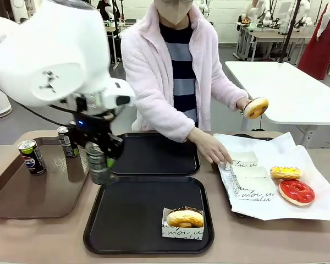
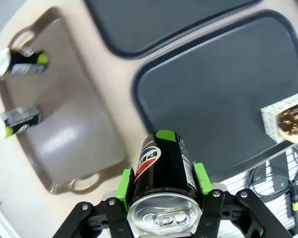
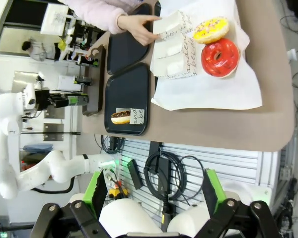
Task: Set up donuts and drinks on trays.
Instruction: Pick up one Pepsi coke and place it on the Flat Tray.
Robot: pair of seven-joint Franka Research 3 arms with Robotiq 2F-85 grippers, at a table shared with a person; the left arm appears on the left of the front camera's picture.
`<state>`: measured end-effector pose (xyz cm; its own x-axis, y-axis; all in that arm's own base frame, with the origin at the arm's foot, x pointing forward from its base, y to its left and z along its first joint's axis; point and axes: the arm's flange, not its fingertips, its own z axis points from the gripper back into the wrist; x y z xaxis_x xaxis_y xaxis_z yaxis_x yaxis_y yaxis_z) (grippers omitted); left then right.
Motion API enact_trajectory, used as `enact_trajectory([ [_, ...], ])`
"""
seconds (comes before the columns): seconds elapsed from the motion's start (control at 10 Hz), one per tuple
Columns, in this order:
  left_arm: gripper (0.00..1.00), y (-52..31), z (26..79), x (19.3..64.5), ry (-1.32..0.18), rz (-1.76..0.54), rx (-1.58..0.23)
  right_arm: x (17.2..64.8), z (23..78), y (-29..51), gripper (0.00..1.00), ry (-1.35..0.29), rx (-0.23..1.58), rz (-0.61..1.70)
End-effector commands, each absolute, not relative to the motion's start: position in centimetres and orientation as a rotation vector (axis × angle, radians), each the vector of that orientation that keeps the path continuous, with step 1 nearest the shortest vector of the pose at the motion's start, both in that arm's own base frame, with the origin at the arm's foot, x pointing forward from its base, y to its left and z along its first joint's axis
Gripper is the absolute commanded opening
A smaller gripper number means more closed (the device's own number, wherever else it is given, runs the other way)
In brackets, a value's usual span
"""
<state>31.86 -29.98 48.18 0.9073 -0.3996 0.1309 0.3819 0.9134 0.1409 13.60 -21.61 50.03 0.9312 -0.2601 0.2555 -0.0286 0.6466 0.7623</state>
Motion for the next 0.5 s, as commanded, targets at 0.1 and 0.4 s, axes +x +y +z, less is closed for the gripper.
enact_trajectory([
  [0.1,0.59,-33.4,46.6,33.4,-0.155,-0.439,0.018,13.4,49.9,-21.8,1.0,-0.364,0.867,-0.132],
  [0.4,0.59,-33.5,45.6,33.0,-0.146,-0.453,0.039,13.4,49.9,-21.8,1.0,-0.364,0.867,-0.132],
])
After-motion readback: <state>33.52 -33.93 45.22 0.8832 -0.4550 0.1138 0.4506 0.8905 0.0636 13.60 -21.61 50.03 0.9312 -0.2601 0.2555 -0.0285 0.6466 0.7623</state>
